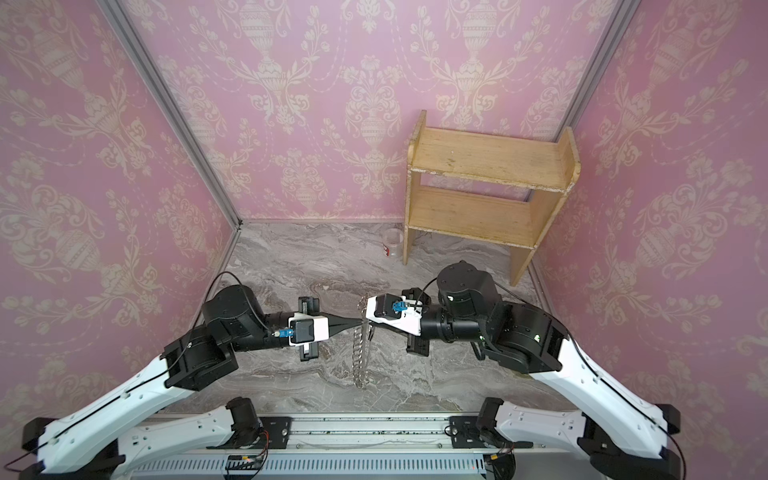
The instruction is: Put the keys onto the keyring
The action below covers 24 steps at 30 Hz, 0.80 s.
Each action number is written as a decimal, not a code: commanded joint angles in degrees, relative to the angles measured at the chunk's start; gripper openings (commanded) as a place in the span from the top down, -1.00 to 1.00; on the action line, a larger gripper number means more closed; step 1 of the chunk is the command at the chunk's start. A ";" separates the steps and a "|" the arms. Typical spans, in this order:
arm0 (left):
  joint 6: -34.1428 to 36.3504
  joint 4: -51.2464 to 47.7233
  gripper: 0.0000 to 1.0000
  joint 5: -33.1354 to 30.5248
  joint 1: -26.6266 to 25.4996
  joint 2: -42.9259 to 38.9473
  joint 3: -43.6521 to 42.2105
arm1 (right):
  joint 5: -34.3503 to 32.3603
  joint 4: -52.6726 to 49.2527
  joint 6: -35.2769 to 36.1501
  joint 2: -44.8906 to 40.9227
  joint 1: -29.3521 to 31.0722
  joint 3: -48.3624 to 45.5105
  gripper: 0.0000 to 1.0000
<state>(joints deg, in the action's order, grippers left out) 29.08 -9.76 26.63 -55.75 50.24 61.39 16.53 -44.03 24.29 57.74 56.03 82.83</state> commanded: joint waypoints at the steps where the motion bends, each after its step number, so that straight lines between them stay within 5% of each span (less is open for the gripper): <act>1: -2.50 9.96 1.00 -2.31 -0.24 -1.79 -0.89 | 0.76 -0.28 -3.07 -1.12 -0.27 -1.95 1.00; 24: -5.03 22.60 1.00 -2.96 0.19 -2.92 -5.71 | 9.38 11.84 -13.06 0.06 -3.20 -11.63 1.00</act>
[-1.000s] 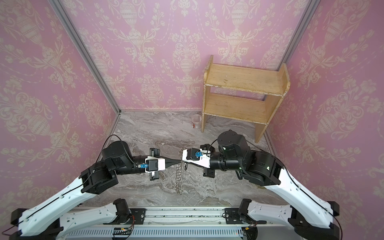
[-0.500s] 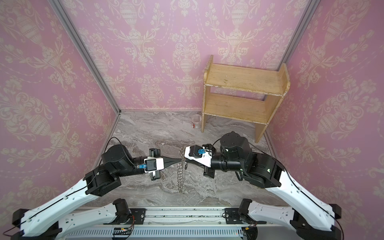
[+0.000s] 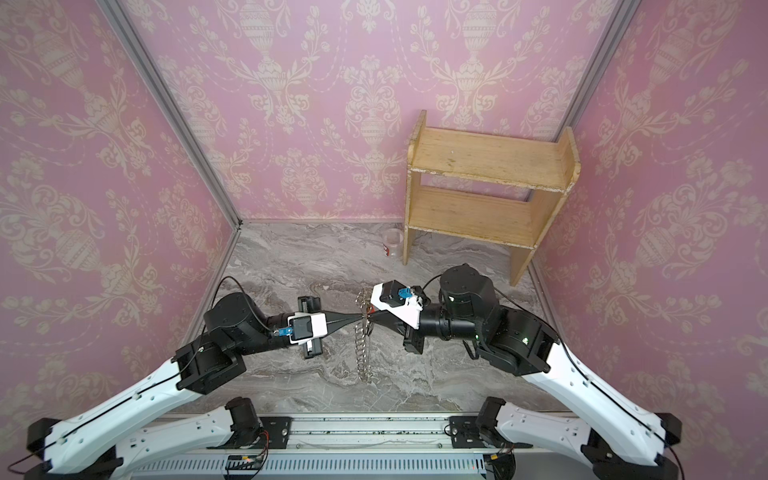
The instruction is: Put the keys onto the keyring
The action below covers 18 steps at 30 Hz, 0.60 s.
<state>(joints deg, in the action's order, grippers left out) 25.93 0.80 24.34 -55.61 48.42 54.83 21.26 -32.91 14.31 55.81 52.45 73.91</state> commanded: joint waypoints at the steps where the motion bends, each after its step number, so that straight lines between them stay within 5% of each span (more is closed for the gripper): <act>1: -1.99 12.52 1.00 -0.55 0.14 -1.06 0.55 | 5.58 1.94 -3.92 2.27 0.33 -3.35 1.00; 5: -2.24 13.26 1.00 -0.08 0.42 -0.91 0.21 | 6.01 1.89 -4.79 3.26 0.36 -3.26 0.97; 12: -1.66 9.92 1.00 0.94 1.62 -2.42 -0.07 | -3.56 -6.29 -1.02 -0.94 -0.65 -0.35 0.03; 18: -3.40 11.55 1.00 2.99 3.24 -2.86 -1.61 | -6.68 -6.35 2.25 -5.47 -2.29 0.95 -0.21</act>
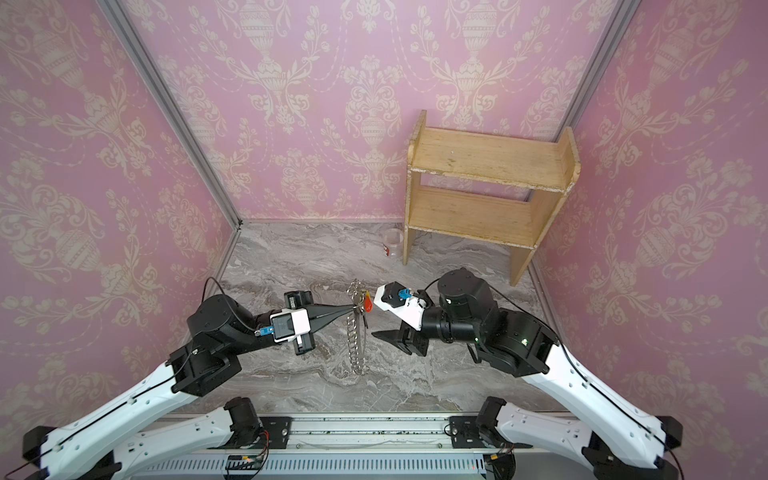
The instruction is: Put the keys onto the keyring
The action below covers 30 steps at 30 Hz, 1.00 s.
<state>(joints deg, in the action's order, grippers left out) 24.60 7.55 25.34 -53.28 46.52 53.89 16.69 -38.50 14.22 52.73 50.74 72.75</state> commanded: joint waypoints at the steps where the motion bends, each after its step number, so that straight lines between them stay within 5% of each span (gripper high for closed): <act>1: -2.64 5.45 1.00 2.81 1.29 -0.84 -0.93 | -2.05 -0.08 3.10 -2.67 -0.71 2.45 -0.21; 15: -13.44 13.72 1.00 14.29 4.92 4.21 -1.41 | 4.83 18.05 7.22 -4.81 -0.93 -3.14 0.19; 30: -22.61 23.94 1.00 17.09 6.95 7.88 -4.83 | 6.06 16.05 5.90 -4.48 -0.92 -4.81 0.47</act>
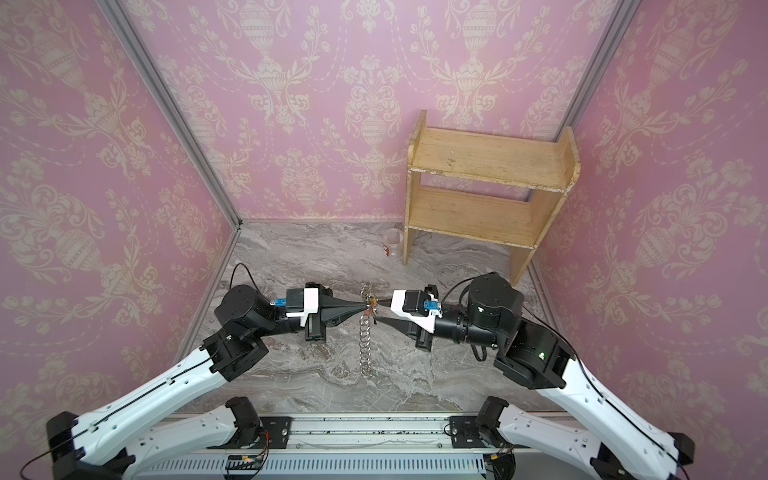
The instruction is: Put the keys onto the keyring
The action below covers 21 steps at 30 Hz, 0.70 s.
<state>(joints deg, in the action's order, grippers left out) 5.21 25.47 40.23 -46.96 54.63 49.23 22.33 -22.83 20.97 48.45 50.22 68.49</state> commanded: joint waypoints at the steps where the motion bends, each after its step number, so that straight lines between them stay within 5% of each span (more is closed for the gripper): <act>1: -3.36 6.16 1.00 2.22 0.64 -0.15 -0.31 | 0.16 0.33 -1.02 -0.11 -0.44 -0.60 0.47; 21: -1.97 2.66 1.00 3.54 0.73 -0.56 -0.01 | -2.60 0.44 0.09 -0.05 -0.39 -1.60 0.45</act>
<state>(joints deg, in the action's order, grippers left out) 3.29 27.51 42.13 -46.61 54.92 49.01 20.56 -21.74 20.86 48.95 50.22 66.13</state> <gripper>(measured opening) 0.051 0.272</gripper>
